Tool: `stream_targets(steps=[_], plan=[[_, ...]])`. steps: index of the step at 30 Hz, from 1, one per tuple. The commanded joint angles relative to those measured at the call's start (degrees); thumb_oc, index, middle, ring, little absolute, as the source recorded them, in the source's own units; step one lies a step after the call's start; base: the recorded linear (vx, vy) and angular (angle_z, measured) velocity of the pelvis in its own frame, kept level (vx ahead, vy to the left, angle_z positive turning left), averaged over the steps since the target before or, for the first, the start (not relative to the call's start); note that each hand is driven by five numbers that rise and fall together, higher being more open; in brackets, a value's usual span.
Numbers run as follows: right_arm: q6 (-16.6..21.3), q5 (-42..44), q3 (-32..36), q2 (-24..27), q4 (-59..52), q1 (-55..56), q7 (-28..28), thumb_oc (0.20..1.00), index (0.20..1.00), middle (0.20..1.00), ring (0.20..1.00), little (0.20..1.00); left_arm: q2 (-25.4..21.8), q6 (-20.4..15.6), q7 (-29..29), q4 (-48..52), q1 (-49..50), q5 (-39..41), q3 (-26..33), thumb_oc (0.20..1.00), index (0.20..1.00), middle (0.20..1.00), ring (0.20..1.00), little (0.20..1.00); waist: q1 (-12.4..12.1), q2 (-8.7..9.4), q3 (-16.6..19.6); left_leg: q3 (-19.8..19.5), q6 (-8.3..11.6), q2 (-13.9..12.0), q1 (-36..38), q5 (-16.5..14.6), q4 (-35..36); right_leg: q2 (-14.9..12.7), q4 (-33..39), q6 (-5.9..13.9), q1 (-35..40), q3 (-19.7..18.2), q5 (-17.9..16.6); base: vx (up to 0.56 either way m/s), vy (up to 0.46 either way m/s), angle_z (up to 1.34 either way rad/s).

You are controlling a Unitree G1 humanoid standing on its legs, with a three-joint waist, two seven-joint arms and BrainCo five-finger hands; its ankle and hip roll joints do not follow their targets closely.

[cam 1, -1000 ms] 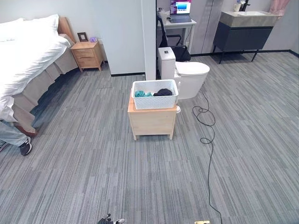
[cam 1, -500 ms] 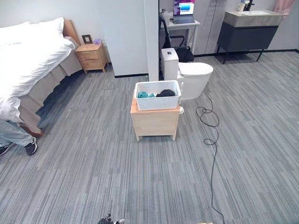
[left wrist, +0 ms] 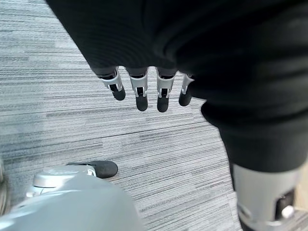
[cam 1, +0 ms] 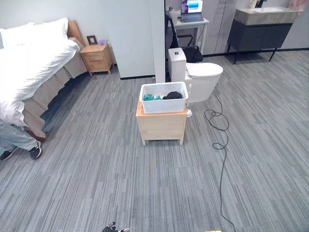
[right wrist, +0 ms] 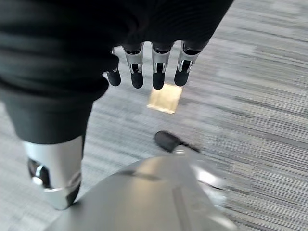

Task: Grab the laundry basket,head to the washer,open it,put in the laundry and shut it.

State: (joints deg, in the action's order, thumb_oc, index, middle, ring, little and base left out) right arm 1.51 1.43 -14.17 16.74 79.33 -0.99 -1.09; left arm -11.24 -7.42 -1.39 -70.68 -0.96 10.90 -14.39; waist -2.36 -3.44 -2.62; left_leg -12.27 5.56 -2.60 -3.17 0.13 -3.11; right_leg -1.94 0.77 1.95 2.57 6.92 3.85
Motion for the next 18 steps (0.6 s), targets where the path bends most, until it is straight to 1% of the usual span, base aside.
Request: stream_targets(steps=[1,2,3,4,5,6,7,8,9,10,11,12,13,14,15,16,17,18], plan=[[0.54,1.37,-0.39,3.09,2.45,0.79,2.00,1.000,1.000,1.000,1.000,1.000,-0.49,-0.84,-0.63,0.90,-2.36,2.32,-0.15,1.000,1.000,1.000,1.000,1.000,-0.30,2.32,-4.05,-1.15,0.92,-2.38,-6.63,4.13,-16.85,-1.43,-4.79,-1.31,1.99,-0.63,3.29,0.00,-0.177,0.58],[0.70,1.45,-0.72,3.31,2.21,0.48,2.07,1.000,1.000,1.000,1.000,1.000,-0.43,-0.77,-0.79,1.28,-2.26,2.48,-0.25,1.000,1.000,1.000,1.000,1.000,-0.43,2.52,-4.63,-0.76,0.07,-1.69,-8.38,5.17,-20.04,-1.06,-4.75,-1.78,2.46,-0.53,3.63,0.02,-0.123,0.47],[0.70,1.45,-0.72,3.31,2.21,0.47,2.07,1.000,1.000,1.000,1.000,1.000,-0.43,-0.76,-0.79,1.29,-2.26,2.48,-0.24,1.000,1.000,1.000,1.000,1.000,-0.37,2.46,-4.60,-0.83,0.05,-1.68,-8.57,5.04,-20.32,-1.02,-4.78,-1.76,2.41,-0.48,3.65,0.10,-0.162,0.13],[0.90,1.73,-1.63,3.45,0.87,-0.23,2.22,1.000,1.000,1.000,1.000,1.000,-0.77,-0.73,-0.84,1.10,-2.09,2.31,-0.87,1.000,1.000,1.000,1.000,1.000,-0.10,3.27,-5.56,2.28,-0.57,-1.28,-12.60,6.29,-24.55,-0.59,-4.64,-2.50,3.14,-0.23,4.14,0.13,-0.144,-0.15],[0.97,1.96,-2.17,3.51,0.02,-0.66,2.19,1.000,1.000,1.000,1.000,1.000,-0.90,-0.83,-0.84,1.12,-2.08,2.38,-0.99,1.000,1.000,1.000,1.000,1.000,-0.23,3.42,-5.67,4.00,-0.54,-1.12,-14.03,5.62,-22.89,-0.45,-4.08,-2.44,3.57,-0.15,4.17,0.22,-0.162,-0.25],[1.11,2.23,-2.70,3.54,-0.74,-0.90,2.02,1.000,1.000,1.000,1.000,1.000,-1.08,-0.89,-0.99,1.07,-1.85,2.46,-0.90,1.000,1.000,1.000,1.000,1.000,-0.64,3.47,-5.47,5.58,-0.84,-0.46,-14.40,4.26,-19.17,-0.25,-3.40,-2.25,4.05,-0.45,4.57,0.23,-0.063,-0.14],[1.54,2.73,-3.38,3.64,-2.18,-1.50,1.91,1.000,1.000,1.000,1.000,1.000,-1.39,-1.03,-0.94,0.92,-1.77,2.65,-0.71,1.000,1.000,1.000,1.000,1.000,-1.22,3.45,-5.24,6.46,-1.05,0.66,-15.49,3.98,-14.35,0.41,-2.28,-1.91,4.42,-0.59,4.87,0.26,-0.025,0.03],[1.74,3.13,-4.08,3.22,-3.19,-2.15,1.71,1.000,1.000,1.000,1.000,1.000,-1.53,-1.06,-0.94,0.53,-1.77,2.69,-0.45,1.000,1.000,1.000,1.000,1.000,-1.96,3.46,-4.93,7.08,-1.13,0.95,-14.98,4.75,-9.24,0.85,-1.38,-1.59,4.91,-0.91,5.26,0.24,-0.010,0.04],[1.95,3.43,-4.82,2.84,-4.23,-2.58,1.88,1.000,1.000,1.000,1.000,1.000,-1.81,-1.19,-0.72,-0.10,-1.76,2.79,-0.01,1.000,1.000,1.000,1.000,1.000,-2.86,3.77,-4.80,7.53,-1.16,1.28,-15.46,6.73,-5.18,1.14,-0.51,-1.30,5.66,-1.49,5.81,0.33,0.024,0.00],[2.21,4.11,-5.87,2.00,-5.99,-3.72,1.87,1.000,1.000,1.000,1.000,1.000,-2.29,-1.55,-0.10,-0.79,-1.97,3.25,0.72,1.000,1.000,1.000,1.000,1.000,-4.33,4.22,-4.58,7.21,-0.83,1.97,-18.43,9.08,-1.44,1.49,0.77,-0.87,7.10,-2.93,6.71,0.35,0.041,-0.30],[2.18,4.20,-6.27,1.56,-6.76,-3.85,1.61,1.000,1.000,1.000,1.000,1.000,-2.55,-1.65,0.18,-1.21,-1.93,3.33,1.09,1.000,1.000,1.000,1.000,1.000,-5.02,4.75,-4.38,7.37,-0.58,2.16,-19.42,9.59,-1.84,1.18,1.01,-0.41,8.11,-3.87,7.28,0.45,0.090,-0.41],[2.18,3.75,-6.78,0.97,-7.56,-3.79,1.10,1.000,1.000,1.000,1.000,1.000,-2.72,-1.57,0.14,-1.86,-1.48,2.98,1.78,1.000,1.000,1.000,1.000,1.000,-5.56,5.08,-3.31,7.87,-1.28,1.75,-18.78,8.83,-2.05,0.82,0.92,0.28,9.31,-4.70,8.24,0.42,0.125,-0.49],[2.17,3.57,-6.82,0.42,-8.11,-3.26,0.96,1.000,1.000,1.000,1.000,1.000,-2.96,-1.52,0.25,-2.09,-1.11,3.05,2.31,1.000,1.000,1.000,1.000,1.000,-5.80,5.48,-2.70,7.95,-1.78,1.94,-19.53,8.69,-3.91,0.11,0.73,0.77,10.36,-4.80,8.87,0.44,0.143,-0.55],[2.19,3.54,-6.98,-0.13,-8.58,-2.76,0.68,1.000,1.000,1.000,1.000,1.000,-3.33,-1.55,0.41,-2.03,-0.87,3.00,2.73,1.000,1.000,1.000,1.000,1.000,-5.98,6.20,-2.17,8.49,-2.39,2.57,-20.38,7.77,-6.66,-1.03,-0.34,1.01,10.76,-4.73,9.52,0.41,0.151,-0.62],[2.26,3.58,-6.97,-0.68,-8.72,-2.30,0.43,1.000,1.000,1.000,1.000,1.000,-3.70,-1.52,0.48,-2.37,-0.92,2.84,3.08,1.000,1.000,1.000,1.000,1.000,-6.23,6.88,-1.77,9.29,-3.27,2.97,-20.26,6.65,-8.32,-1.82,-3.13,1.29,10.59,-4.70,9.87,0.42,0.163,-0.62],[2.22,3.38,-7.05,-1.21,-8.70,-2.24,0.04,1.000,1.000,1.000,1.000,1.000,-4.17,-1.35,0.50,-2.59,-1.03,2.67,3.43,1.000,1.000,1.000,1.000,1.000,-6.72,7.64,-1.59,10.11,-4.62,3.54,-18.86,4.91,-8.89,-2.48,-8.78,2.20,9.53,-4.90,9.33,0.42,0.197,-0.41],[2.20,3.31,-6.95,-1.43,-8.63,-2.12,-0.33,1.000,1.000,1.000,1.000,1.000,-4.45,-1.29,0.39,-2.43,-1.23,2.58,3.55,1.000,1.000,1.000,1.000,1.000,-6.63,7.85,-1.59,10.93,-5.72,4.06,-17.94,3.30,-9.24,-2.87,-15.78,4.02,7.10,-4.68,6.22,0.37,0.205,-0.37],[1.94,3.00,-7.11,-1.55,-8.86,-1.92,-0.75,1.000,1.000,1.000,1.000,1.000,-4.86,-1.22,0.24,-1.71,-1.24,2.62,3.52,1.000,1.000,1.000,1.000,1.000,-6.16,7.58,-2.20,11.06,-6.70,4.68,-16.26,1.99,-9.21,-3.14,-24.67,5.55,3.30,-5.02,1.29,0.28,0.202,-0.35]])
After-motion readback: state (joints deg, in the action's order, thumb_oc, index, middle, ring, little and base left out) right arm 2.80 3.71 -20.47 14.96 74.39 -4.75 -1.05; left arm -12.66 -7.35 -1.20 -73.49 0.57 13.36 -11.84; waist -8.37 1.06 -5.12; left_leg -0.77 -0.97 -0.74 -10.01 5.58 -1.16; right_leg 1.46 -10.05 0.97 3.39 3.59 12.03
